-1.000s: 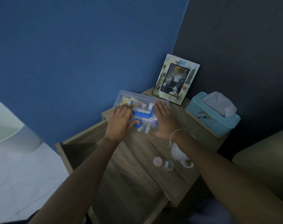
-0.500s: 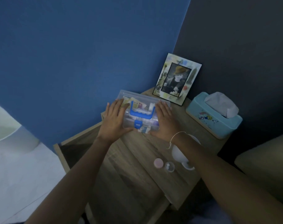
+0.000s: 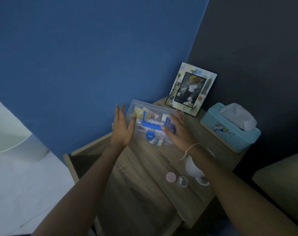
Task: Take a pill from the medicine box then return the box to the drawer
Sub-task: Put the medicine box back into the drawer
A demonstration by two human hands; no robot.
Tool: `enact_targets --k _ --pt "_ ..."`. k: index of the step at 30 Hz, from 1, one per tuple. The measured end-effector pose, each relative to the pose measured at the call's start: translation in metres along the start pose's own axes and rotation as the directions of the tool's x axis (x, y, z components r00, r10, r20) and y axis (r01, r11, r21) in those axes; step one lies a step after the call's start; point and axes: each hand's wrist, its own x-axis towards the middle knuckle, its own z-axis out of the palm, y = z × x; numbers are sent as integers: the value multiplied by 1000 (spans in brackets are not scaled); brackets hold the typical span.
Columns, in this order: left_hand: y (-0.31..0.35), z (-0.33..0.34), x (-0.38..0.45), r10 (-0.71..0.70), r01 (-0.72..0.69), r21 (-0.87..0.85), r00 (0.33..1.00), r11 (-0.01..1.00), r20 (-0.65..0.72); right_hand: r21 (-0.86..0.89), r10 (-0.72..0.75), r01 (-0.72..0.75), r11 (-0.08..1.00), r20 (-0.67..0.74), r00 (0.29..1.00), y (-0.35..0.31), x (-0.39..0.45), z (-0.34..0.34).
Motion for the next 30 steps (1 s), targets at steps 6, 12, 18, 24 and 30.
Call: enact_targets --k 6,12,18,24,30 --pt "7 0 25 -292 313 -152 945 937 150 521 501 -320 791 -252 828 -8 15 12" --pt "6 -5 23 -250 279 -178 953 944 172 709 651 -432 558 -51 758 -18 20 17" --pt "18 -41 10 -223 242 -165 967 956 127 714 649 -431 551 -43 760 -42 0 18" --pt "29 -103 -21 -222 230 -78 969 970 106 747 579 -389 539 7 815 -84 -51 32" --pt "8 -142 -65 -325 332 -50 938 942 118 710 507 -399 580 69 859 -120 -118 59"
